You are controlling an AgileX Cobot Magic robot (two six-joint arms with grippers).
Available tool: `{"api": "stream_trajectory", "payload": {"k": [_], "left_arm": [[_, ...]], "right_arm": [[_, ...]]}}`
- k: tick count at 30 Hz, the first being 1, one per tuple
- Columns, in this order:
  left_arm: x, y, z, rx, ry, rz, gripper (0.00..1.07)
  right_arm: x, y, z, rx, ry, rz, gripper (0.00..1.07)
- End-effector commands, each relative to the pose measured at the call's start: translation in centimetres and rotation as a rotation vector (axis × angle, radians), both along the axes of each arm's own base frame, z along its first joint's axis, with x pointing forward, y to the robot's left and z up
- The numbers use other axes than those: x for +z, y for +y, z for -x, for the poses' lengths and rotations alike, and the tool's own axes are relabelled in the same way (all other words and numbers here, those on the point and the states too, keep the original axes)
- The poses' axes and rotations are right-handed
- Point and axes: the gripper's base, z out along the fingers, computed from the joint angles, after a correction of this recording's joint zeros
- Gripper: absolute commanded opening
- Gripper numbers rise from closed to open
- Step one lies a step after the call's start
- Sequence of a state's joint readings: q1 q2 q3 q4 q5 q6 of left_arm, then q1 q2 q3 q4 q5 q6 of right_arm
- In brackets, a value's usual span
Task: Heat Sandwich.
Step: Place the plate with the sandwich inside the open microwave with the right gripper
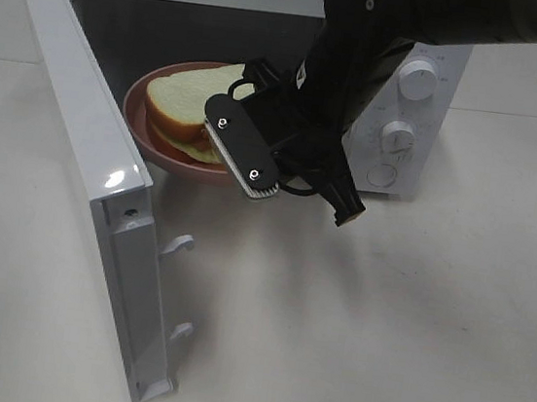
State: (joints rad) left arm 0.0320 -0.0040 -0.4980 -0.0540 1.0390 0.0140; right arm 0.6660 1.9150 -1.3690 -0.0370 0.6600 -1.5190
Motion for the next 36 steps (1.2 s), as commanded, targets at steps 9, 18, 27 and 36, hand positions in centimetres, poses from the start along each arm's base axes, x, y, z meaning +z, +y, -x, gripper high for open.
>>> {"api": "stream_trajectory", "payload": {"k": [9, 18, 27, 36], "left_arm": [[0.0, -0.1, 0.4, -0.001, -0.032, 0.007, 1.01], [0.0, -0.1, 0.4, -0.001, -0.032, 0.007, 1.01], [0.0, -0.1, 0.4, -0.001, -0.032, 0.007, 1.01], [0.0, -0.1, 0.4, -0.001, -0.032, 0.007, 1.01]], "right_arm": [[0.3, 1.7, -2.2, -0.062, -0.022, 0.004, 0.01], [0.1, 3.2, -3.9, -0.113, -0.033, -0.026, 0.01], [-0.1, 4.3, -5.6, -0.186, -0.031, -0.027, 0.01], [0.3, 5.4, -7.4, -0.252, -0.066, -0.058, 0.01]]}}
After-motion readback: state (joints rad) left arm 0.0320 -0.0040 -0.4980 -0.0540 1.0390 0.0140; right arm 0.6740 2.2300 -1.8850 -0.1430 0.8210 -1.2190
